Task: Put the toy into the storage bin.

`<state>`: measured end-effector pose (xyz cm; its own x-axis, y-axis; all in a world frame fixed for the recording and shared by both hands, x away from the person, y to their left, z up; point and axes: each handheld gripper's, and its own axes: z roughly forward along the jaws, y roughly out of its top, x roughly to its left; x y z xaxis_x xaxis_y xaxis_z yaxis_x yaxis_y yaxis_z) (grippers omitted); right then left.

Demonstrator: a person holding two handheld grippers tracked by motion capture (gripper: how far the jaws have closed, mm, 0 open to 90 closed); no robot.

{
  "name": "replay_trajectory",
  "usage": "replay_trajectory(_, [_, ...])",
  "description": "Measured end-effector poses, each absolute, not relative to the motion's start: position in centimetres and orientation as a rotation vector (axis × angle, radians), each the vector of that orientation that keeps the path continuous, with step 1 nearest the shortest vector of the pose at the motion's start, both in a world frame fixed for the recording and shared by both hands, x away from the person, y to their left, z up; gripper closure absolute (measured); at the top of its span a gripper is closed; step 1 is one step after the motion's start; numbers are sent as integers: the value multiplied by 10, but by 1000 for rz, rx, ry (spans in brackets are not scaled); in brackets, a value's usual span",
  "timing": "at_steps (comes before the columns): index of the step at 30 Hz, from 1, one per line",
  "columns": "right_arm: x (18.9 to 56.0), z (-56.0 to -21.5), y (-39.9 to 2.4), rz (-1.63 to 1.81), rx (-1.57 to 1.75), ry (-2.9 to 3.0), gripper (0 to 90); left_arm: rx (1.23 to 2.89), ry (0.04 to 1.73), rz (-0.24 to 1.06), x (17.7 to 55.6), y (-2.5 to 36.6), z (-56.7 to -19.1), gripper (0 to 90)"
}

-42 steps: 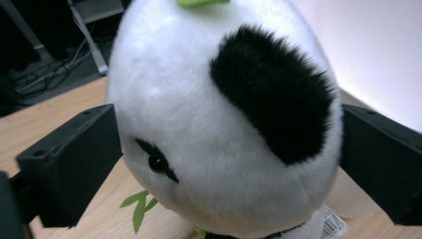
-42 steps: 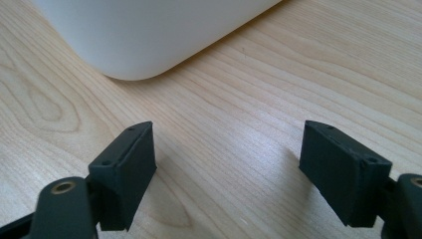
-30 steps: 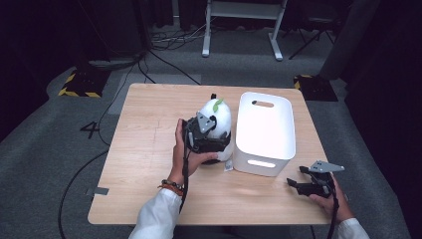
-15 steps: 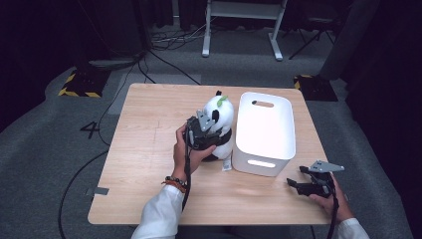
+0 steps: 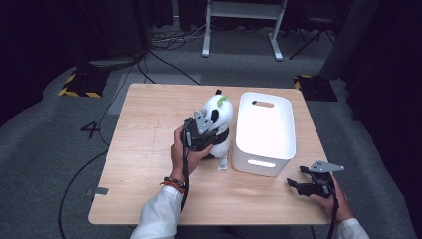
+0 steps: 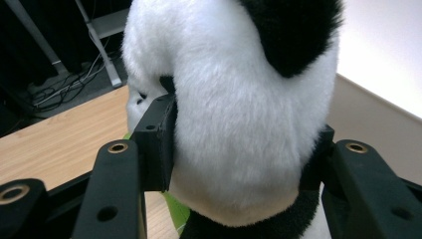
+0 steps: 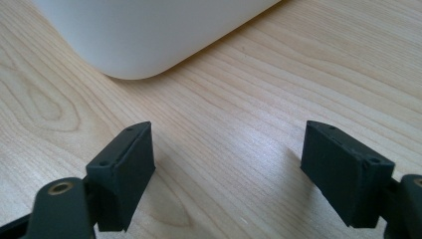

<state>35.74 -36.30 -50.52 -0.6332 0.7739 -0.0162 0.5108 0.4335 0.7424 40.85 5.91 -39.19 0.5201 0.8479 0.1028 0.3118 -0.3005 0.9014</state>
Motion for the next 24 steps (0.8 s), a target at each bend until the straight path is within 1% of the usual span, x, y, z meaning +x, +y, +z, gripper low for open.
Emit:
replay_trajectory(14, [357,-505,-363,1028,1097,2336,208,1776,969,749,401,75,-373,464])
replay_trajectory(24, [357,-505,-363,1028,1096,2336,208,1750,952,754,397,75,-359,459])
